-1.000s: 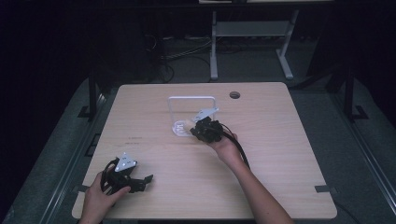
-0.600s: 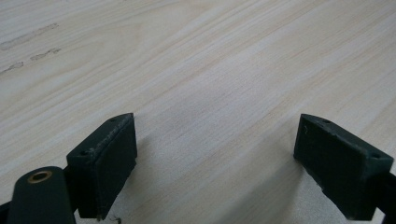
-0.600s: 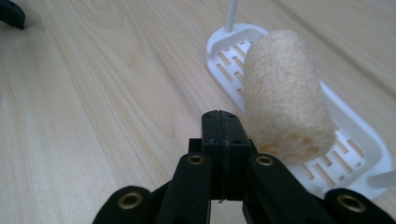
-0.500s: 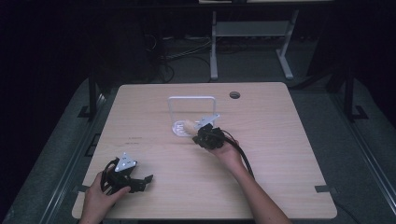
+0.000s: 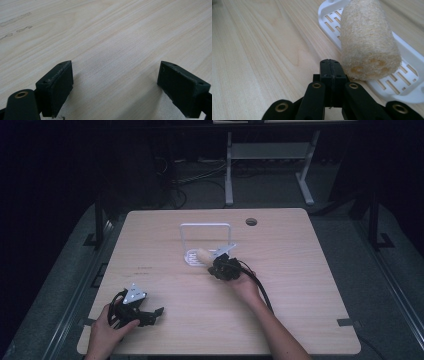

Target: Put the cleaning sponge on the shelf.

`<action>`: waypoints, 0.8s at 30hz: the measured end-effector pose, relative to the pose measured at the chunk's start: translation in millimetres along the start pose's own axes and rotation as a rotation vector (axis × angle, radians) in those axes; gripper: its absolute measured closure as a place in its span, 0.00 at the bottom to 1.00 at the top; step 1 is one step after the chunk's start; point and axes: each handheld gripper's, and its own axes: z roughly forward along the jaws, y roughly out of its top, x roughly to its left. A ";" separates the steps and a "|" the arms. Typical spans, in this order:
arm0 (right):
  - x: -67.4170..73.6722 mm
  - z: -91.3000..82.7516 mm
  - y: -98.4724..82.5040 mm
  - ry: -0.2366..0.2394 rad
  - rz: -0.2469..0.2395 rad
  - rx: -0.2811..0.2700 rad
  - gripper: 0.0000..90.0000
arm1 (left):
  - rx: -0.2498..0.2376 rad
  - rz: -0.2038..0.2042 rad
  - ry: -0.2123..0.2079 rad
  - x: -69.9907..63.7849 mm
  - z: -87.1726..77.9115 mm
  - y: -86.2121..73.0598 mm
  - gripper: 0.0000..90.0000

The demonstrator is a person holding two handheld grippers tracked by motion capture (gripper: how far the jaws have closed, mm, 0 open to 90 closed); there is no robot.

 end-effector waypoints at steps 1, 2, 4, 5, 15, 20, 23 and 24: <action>-0.3 0.0 -0.5 -0.002 -0.001 -0.001 1.00 | 0.000 0.000 0.000 0.0 0.0 0.0 0.14; -0.8 -0.1 -1.1 -0.005 -0.002 -0.001 1.00 | 0.000 0.000 0.000 0.0 0.0 0.0 0.14; -2.4 -0.7 -1.8 -0.013 -0.001 -0.002 1.00 | 0.000 0.000 0.000 0.0 0.0 0.0 0.14; -3.2 -1.1 -1.9 -0.017 0.001 -0.006 1.00 | 0.000 0.000 0.000 0.0 0.0 0.0 0.14; -12.0 -5.1 -4.1 -0.040 0.021 -0.018 1.00 | 0.000 0.000 0.000 0.0 0.0 0.0 0.14; -15.2 -6.3 -4.8 -0.062 0.028 -0.021 1.00 | 0.000 0.000 0.000 0.0 0.0 0.0 0.14; -18.3 -7.5 -5.6 -0.076 0.035 -0.027 1.00 | 0.000 0.000 0.000 0.0 0.0 0.0 0.14; -19.4 -8.3 -6.2 -0.088 0.044 -0.029 1.00 | 0.000 0.000 0.000 0.0 0.0 0.0 0.14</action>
